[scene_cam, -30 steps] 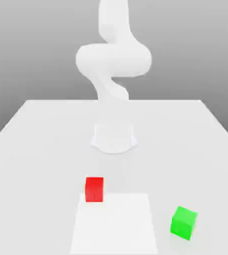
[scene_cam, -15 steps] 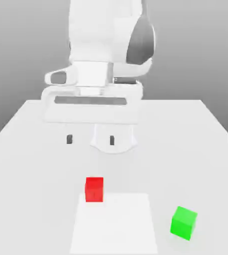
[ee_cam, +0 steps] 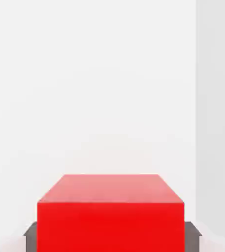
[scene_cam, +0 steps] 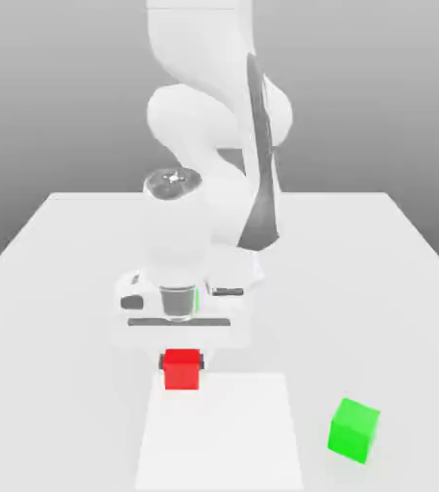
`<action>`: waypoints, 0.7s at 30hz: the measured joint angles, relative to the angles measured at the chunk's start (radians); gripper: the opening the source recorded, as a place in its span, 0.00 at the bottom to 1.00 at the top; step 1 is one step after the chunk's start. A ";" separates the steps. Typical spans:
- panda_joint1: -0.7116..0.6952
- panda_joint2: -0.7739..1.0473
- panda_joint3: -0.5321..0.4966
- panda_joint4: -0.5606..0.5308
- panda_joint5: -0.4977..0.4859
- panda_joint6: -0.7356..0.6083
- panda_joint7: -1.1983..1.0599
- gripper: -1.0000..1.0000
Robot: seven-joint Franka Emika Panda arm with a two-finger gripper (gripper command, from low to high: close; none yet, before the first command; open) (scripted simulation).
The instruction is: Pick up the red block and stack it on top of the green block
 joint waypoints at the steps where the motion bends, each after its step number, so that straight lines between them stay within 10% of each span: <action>1: -0.008 0.013 0.008 0.002 0.001 0.011 -0.001 0.00; 11: 0.001 -0.278 -0.008 -0.025 -0.096 -0.253 0.071 0.00; 21: 0.288 -0.132 0.182 0.312 -0.100 -0.445 0.154 0.00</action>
